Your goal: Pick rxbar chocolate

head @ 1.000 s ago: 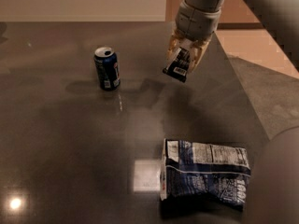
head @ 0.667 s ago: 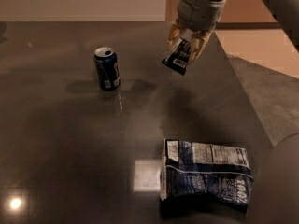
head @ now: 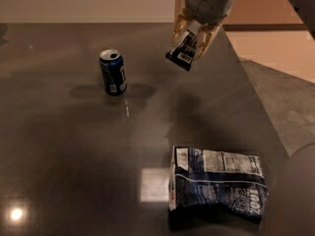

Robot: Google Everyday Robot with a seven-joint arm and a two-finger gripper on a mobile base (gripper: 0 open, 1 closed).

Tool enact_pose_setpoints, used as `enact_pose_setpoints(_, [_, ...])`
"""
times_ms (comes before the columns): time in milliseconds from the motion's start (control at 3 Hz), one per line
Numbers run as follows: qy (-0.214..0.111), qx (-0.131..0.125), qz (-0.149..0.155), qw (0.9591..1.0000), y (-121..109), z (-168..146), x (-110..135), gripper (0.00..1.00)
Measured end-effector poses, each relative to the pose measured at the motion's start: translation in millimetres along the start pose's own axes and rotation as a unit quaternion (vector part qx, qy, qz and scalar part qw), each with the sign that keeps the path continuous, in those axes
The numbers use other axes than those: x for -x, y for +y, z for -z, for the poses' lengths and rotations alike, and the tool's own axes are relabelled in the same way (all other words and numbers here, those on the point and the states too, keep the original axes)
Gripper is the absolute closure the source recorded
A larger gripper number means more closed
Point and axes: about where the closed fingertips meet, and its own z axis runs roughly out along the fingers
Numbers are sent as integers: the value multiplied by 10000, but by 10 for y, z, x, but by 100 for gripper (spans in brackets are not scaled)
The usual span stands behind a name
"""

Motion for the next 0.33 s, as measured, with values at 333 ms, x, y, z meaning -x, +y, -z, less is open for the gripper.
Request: enact_pose_setpoints(333, [63,-121,4,9999,-72,-17,-35,100])
